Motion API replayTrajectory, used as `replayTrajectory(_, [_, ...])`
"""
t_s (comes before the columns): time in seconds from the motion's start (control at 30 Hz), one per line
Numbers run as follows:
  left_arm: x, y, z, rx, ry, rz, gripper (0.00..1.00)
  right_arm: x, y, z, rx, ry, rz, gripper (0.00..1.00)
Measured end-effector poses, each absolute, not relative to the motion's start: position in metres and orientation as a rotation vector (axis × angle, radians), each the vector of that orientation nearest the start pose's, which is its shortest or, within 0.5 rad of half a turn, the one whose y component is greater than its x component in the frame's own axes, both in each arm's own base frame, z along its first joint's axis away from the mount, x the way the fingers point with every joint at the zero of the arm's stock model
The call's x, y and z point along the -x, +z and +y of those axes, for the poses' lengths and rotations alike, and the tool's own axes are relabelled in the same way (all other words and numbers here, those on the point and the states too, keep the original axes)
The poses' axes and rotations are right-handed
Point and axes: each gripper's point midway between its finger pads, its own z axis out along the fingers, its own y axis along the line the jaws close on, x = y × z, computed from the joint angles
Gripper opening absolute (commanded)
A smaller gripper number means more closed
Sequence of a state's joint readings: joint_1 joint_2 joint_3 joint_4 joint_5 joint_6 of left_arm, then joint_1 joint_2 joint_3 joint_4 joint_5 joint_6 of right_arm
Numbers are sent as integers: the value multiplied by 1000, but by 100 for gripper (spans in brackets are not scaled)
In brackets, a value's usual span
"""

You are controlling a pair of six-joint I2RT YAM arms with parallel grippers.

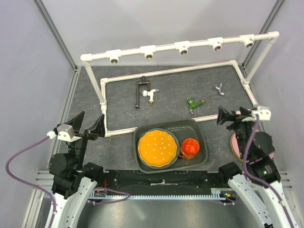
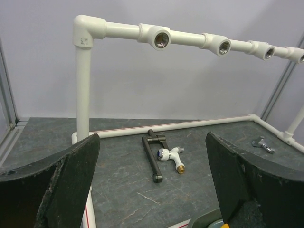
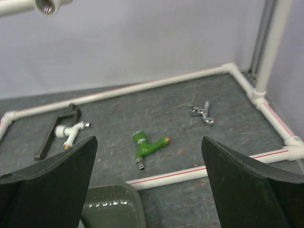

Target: Install the water faucets

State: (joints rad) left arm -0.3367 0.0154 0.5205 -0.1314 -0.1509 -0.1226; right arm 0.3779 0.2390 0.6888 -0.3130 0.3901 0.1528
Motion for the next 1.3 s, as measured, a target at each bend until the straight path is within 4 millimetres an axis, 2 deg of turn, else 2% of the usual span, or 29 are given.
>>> replayTrajectory(0.13, [-183, 341, -46, -4, -340, 1214, 98, -243, 307, 52, -60, 198, 1641, 98])
replayTrajectory(0.23, [-183, 339, -48, -8, -353, 1222, 98, -269, 279, 71, -35, 207, 1816, 98])
replayTrajectory(0.37, [-182, 336, -51, -18, -369, 1230, 98, -303, 229, 94, -35, 202, 2060, 98])
replayTrajectory(0.57, [-180, 336, -55, -31, -386, 1231, 98, -337, 155, 113, -91, 145, 2325, 88])
replayTrajectory(0.87, [-178, 333, -60, -51, -410, 1242, 97, -364, 74, 124, -279, 73, 2483, 70])
replayTrajectory(0.93, [-178, 333, -61, -55, -417, 1243, 97, -368, 65, 125, -330, 62, 2478, 69])
replayTrajectory(1.17, [-178, 332, -61, -54, -417, 1245, 96, -395, 65, 128, -477, 53, 2346, 68])
replayTrajectory(1.3, [-178, 332, -61, -52, -417, 1247, 96, -401, 41, 123, -535, -15, 2344, 66])
